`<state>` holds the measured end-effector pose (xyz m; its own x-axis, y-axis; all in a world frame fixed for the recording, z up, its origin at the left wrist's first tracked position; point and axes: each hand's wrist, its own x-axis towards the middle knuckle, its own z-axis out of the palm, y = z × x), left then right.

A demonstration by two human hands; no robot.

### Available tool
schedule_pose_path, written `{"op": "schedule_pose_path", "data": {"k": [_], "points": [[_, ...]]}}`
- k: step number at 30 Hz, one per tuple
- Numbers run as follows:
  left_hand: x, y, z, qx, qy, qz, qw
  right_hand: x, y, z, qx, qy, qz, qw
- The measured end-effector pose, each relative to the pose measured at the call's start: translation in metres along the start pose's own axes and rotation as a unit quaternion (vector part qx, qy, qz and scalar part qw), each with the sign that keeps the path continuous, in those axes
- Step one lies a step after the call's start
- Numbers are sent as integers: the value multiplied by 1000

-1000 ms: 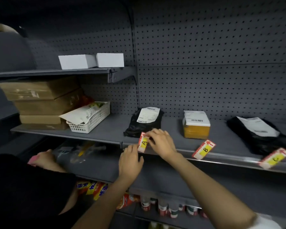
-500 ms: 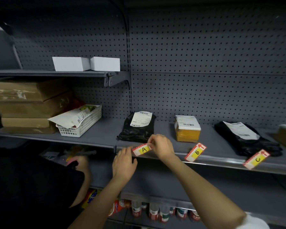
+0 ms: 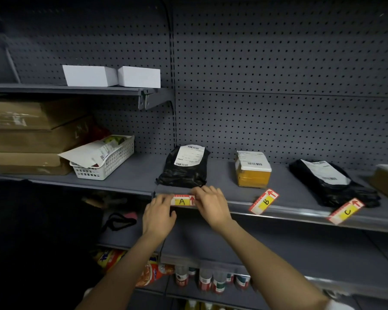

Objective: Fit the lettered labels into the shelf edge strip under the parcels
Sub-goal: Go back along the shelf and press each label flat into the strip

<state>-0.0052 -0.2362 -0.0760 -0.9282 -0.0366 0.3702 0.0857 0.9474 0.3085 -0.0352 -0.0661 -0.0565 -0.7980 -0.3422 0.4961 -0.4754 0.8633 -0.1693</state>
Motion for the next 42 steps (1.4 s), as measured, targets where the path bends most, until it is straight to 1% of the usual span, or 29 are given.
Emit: {"op": "schedule_pose_path", "data": {"k": [2,12,16,19,23,26,29,32,35,39,42], "points": [[1,-1,-1,-4,6,3,1000,-2,2,0,-13,-1,-14,1000],[3,-2,-3,2,6,27,1000,-10,3,3,-47,-10,-9,999],[2,9,-2,1,33,37,999,-15,5,-8,-49,-6,-17,999],[2,34,4,-26,39,73,996,-25,20,-25,-52,32,-2,998],[2,81,18,-68,12,113,991,-39,54,-56,-88,67,49,993],[1,114,29,-77,4,140,987,-52,83,-78,-115,66,92,987],[-1,140,38,-82,1,154,985,-66,109,-94,-120,64,112,984],[-4,162,46,-90,-7,149,985,-79,130,-104,-108,51,128,985],[-7,176,52,-94,-7,138,986,-87,145,-109,-55,22,155,986],[-10,183,54,-88,3,118,989,-90,154,-111,16,-6,174,985],[-10,183,52,-79,10,105,991,-89,153,-106,43,-17,178,983]]}}
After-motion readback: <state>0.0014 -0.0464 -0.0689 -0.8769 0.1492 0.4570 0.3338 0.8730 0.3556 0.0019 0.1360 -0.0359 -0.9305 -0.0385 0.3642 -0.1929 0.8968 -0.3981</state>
